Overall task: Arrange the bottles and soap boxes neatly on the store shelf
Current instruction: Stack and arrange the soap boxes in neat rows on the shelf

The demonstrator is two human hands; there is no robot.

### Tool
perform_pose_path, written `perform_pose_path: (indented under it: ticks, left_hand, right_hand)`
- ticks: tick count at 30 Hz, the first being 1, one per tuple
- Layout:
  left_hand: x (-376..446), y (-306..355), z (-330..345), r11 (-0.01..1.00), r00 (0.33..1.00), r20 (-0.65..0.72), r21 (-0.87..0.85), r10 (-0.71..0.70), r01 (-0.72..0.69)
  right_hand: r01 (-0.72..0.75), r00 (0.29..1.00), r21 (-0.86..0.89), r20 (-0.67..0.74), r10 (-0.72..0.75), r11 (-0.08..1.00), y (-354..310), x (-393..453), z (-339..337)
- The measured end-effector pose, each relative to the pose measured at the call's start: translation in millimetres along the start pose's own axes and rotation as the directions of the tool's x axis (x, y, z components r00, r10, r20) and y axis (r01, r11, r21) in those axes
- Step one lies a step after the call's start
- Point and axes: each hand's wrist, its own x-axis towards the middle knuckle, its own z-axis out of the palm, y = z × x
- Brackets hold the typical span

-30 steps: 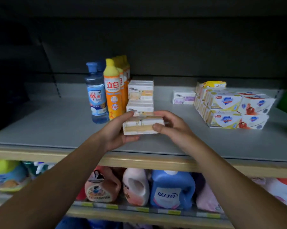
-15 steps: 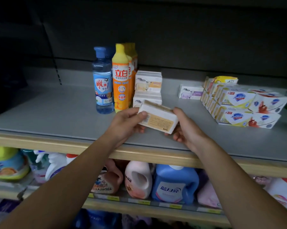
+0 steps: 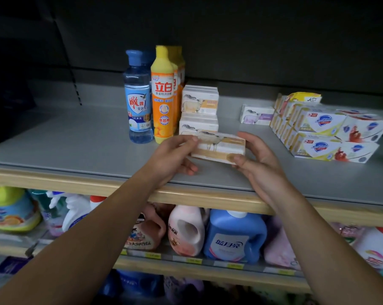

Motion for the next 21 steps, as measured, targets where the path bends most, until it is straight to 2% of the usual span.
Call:
perform_pose_path:
  ticks: [3,6,9,12,15,17,21]
  left_hand:
    - [2.0,-0.4,-2.6,1.000,0.999,-0.032,0.022,-0.007,0.008]
    - [3.3,-1.3,-5.1,0.999,1.000,-0.030,0.035,-0.008,0.009]
    - [2.0,-2.5,-7.7,0.999,1.000,0.005,-0.038,0.006,-0.006]
    - [-1.4,-1.4,-9.6,0.994,0.999,0.044,-0.105,0.023,-0.018]
    - [-3.3,0.1,-9.0,0.991,0.997,0.057,-0.128,0.045,-0.037]
    - [-4.1,1.5,-8.5,0.989,0.997,0.058,-0.142,0.055,-0.047]
    - [-4.2,1.5,-6.5,0.978,0.999,0.051,-0.209,0.015,-0.004]
  right_hand:
    - [0.082,0.993,-0.172,0.100,-0.066,0.982,1.7,-0.3,1.8]
    - [0.092,0.989,-0.190,0.130,-0.068,0.978,3.5,-0.6,1.7]
    - [0.061,0.996,-0.174,0.080,-0.048,0.983,6.4,0.2,2.3]
    - [0.019,0.998,-0.280,-0.059,-0.036,0.960,9.2,2.9,5.5]
    - [0.023,0.994,-0.377,-0.092,-0.062,0.926,10.5,4.4,7.2]
    - [0.031,0.995,-0.373,-0.080,-0.066,0.927,9.9,3.0,9.2]
    - [0.058,0.997,-0.164,-0.046,-0.066,0.985,7.7,0.8,5.1]
